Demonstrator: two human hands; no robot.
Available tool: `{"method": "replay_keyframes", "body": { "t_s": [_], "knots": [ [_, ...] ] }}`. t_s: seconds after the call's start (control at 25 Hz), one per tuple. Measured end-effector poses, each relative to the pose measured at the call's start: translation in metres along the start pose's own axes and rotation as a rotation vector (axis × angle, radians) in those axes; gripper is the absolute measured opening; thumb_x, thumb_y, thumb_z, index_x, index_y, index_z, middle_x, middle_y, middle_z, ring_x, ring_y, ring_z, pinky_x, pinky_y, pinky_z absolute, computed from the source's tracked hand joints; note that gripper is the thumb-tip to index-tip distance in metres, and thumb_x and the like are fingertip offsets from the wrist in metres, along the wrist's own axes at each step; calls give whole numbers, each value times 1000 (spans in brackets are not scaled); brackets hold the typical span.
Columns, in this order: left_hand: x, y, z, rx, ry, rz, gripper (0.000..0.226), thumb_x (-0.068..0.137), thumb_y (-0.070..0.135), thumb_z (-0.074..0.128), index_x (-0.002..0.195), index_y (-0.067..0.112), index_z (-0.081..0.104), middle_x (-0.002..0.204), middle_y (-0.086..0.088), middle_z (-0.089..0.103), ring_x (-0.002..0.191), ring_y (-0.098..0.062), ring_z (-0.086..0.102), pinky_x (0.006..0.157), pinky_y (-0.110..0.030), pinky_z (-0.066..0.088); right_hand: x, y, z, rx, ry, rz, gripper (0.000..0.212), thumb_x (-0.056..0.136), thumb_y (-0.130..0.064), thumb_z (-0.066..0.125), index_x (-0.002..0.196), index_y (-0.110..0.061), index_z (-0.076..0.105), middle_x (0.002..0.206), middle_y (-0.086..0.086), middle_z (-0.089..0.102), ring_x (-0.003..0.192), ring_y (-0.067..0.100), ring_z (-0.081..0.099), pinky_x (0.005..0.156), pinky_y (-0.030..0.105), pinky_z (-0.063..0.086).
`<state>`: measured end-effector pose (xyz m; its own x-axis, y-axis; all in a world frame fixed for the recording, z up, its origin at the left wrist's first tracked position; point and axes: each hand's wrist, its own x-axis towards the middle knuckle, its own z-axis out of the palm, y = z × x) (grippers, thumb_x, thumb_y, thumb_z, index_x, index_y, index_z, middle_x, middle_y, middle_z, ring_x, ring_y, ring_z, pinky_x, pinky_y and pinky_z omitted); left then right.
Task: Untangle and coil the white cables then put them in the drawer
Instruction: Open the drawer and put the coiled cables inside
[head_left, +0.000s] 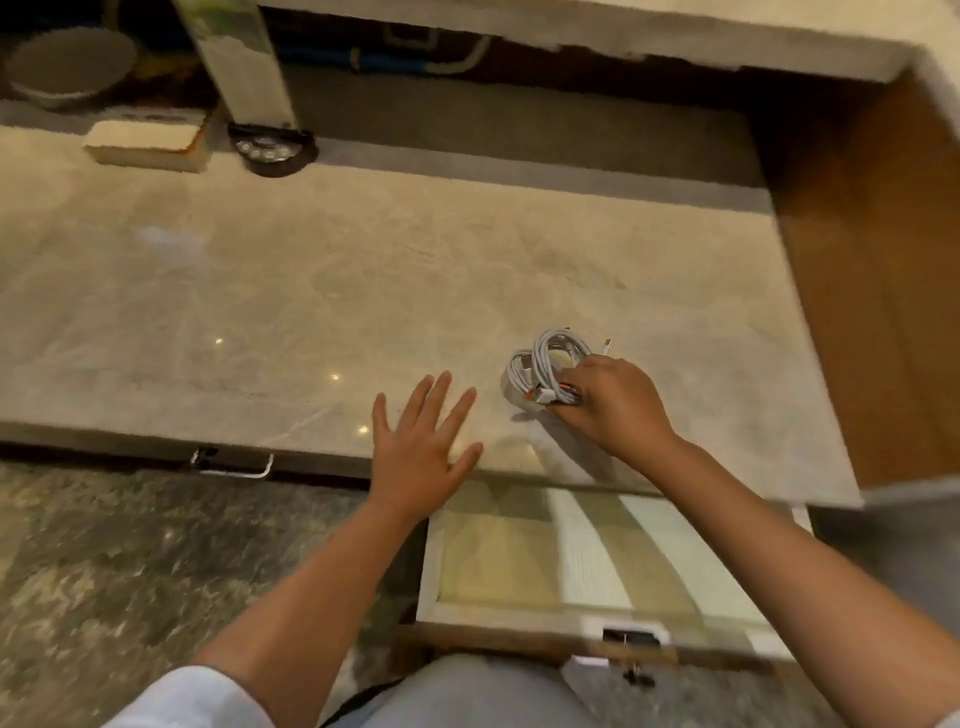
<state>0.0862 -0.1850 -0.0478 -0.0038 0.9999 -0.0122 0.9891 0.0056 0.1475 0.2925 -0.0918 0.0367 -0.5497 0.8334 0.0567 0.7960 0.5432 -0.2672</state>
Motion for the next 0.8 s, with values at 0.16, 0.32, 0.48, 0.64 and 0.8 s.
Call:
{"method": "replay_keyframes", "body": {
  "t_s": [0.16,0.32,0.48,0.64,0.8],
  "knots": [
    [2,-2,-5,-13,-100,19,62,90,59,15,146,38,1,159,2,-1,146,-18,2,111,-59,0,-74,-30,1,-37,25,156,16,62,-19,80,70,-11,69,65,16,63,60,37,61,57,28,33],
    [1,1,-10,-24,-161,19,62,92,59,13,147,37,-5,159,1,-11,145,-18,-10,113,-59,-5,-129,-65,6,-73,30,188,22,55,-19,85,69,-14,68,61,9,65,58,30,62,54,30,45],
    [0,0,-9,-14,-150,24,62,91,59,12,147,36,-5,159,0,-10,145,-19,-9,113,-59,-4,-153,-76,41,-66,-94,182,20,55,-19,84,62,-16,66,58,4,63,58,26,61,55,29,46],
    [2,-1,-4,-26,-121,18,61,92,59,14,147,37,-3,159,1,-7,146,-18,-7,111,-59,-5,-142,-66,86,-69,-234,187,16,57,-19,81,64,-16,68,61,5,64,62,26,62,58,30,45],
    [2,-3,1,-43,-59,24,61,92,57,20,147,37,3,159,1,-2,146,-18,-2,110,-59,-3,-115,-64,123,-182,-243,116,17,51,-16,83,59,-14,68,56,4,65,59,25,63,55,28,45]
  ]
}}
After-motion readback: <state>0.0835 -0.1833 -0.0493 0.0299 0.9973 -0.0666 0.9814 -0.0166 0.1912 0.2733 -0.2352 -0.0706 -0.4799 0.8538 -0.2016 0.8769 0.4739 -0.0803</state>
